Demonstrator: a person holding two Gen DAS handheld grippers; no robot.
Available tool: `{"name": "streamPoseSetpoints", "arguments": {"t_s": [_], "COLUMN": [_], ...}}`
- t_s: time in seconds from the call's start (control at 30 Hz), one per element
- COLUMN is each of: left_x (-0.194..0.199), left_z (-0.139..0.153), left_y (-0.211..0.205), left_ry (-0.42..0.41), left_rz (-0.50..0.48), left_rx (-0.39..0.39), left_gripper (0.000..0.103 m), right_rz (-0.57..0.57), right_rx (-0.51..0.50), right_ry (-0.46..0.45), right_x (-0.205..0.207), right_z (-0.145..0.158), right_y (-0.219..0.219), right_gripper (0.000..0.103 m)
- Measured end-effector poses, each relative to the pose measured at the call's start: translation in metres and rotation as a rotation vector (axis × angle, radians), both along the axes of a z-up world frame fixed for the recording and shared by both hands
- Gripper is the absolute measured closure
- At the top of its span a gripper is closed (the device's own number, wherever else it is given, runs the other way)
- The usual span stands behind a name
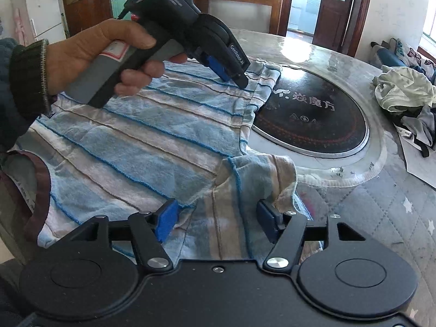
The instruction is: Fold clothes
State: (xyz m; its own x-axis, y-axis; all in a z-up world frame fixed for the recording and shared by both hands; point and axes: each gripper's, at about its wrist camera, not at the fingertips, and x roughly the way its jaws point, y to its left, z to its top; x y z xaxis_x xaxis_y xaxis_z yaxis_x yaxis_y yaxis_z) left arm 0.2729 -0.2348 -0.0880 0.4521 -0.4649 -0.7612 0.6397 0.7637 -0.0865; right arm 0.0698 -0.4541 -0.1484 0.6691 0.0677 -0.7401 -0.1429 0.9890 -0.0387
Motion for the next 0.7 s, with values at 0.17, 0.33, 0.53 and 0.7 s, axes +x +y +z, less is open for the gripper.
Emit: {"name": "streamPoseSetpoints", "arguments": {"t_s": [0.17,0.33,0.53,0.7], "left_x": [0.016,0.037,0.042,0.033], "left_z": [-0.002,-0.003,-0.002,0.009], "left_y": [0.0,0.001,0.008,0.026], "left_ry": [-0.007,-0.01,0.014,-0.02], "left_rz": [0.047,0.123,0.128,0.145], "left_rx": [-0.005,-0.025,-0.064,-0.069], "left_gripper": [0.094,0.096,0.096,0.069], "right_rz": [-0.008,0.0,0.0,-0.005], "right_rx": [0.004,0.004,0.004,0.001], "right_ry": [-0.008,-0.004,-0.004,-0.005], "right_x": [0.005,0.005,0.002,0.003], "right_z": [-0.001,-0.001,-0.003,-0.001], "right_y": [0.001,0.003,0.003,0.003], "right_gripper": [0.034,0.033,0.032,0.032]}}
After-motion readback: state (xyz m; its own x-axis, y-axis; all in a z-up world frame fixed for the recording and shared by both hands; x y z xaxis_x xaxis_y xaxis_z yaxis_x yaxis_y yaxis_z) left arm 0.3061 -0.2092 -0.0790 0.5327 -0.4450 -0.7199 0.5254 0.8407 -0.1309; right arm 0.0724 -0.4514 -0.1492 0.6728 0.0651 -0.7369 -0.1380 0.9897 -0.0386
